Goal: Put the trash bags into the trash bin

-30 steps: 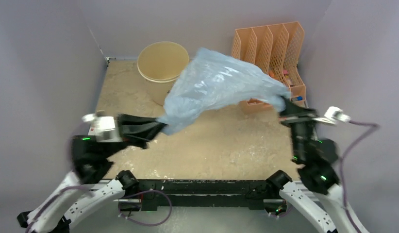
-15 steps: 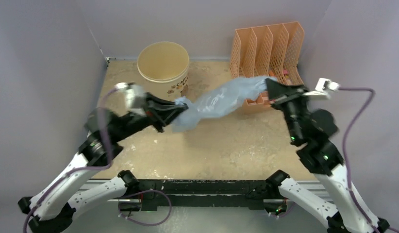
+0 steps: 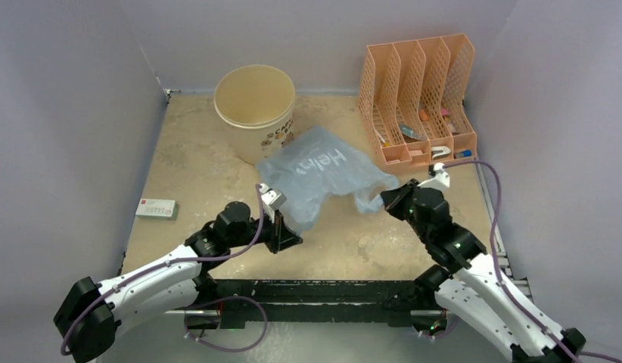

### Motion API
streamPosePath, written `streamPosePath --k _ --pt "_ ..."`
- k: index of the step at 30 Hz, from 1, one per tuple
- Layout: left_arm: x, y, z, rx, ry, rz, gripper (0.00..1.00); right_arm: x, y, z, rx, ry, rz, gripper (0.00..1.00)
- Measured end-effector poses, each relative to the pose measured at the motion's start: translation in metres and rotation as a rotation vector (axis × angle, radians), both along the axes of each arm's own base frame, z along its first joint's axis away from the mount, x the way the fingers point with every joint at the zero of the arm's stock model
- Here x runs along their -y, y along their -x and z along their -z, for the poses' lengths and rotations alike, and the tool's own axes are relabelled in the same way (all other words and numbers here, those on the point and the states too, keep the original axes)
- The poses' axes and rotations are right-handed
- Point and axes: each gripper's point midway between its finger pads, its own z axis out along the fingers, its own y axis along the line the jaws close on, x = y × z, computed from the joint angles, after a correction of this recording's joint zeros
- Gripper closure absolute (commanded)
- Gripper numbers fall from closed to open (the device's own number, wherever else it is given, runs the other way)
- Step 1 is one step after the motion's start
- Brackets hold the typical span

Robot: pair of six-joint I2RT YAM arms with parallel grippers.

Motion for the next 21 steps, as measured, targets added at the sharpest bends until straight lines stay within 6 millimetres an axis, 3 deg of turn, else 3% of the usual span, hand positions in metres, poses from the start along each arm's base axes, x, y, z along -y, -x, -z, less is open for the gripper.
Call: streamPosePath --k 2,6,8,10,12,14,18,21 --pt "0.007 -0.002 -0.018 0.015 0.026 0.023 1.00 0.003 0.001 -0.029 0.064 -0.033 0.006 1.00" --pt "0.033 -0.017 -0.112 0.162 0.178 0.073 1.00 0.012 -0.003 -0.120 0.264 -0.113 0.045 1.00" --pt "0.040 -0.019 -0.150 0.235 0.253 0.096 1.00 0.017 0.001 -0.157 0.354 -0.143 0.045 0.97" --pt "0.044 -0.019 -0.164 0.263 0.284 0.119 1.00 0.013 0.004 -0.176 0.411 -0.148 0.004 0.97" --pt "0.049 -0.019 -0.165 0.258 0.292 0.137 1.00 -0.006 0.008 -0.181 0.441 -0.135 -0.119 0.96" --pt "0.055 -0.024 -0.154 0.219 0.272 0.138 1.00 -0.030 0.012 -0.175 0.440 -0.118 -0.258 0.95" --pt "0.058 -0.032 -0.135 0.129 0.241 0.090 1.00 -0.082 0.026 -0.134 0.377 -0.101 -0.583 0.96" --pt "0.053 -0.036 -0.131 0.090 0.248 0.027 1.00 -0.104 0.044 -0.101 0.301 -0.117 -0.762 0.96"
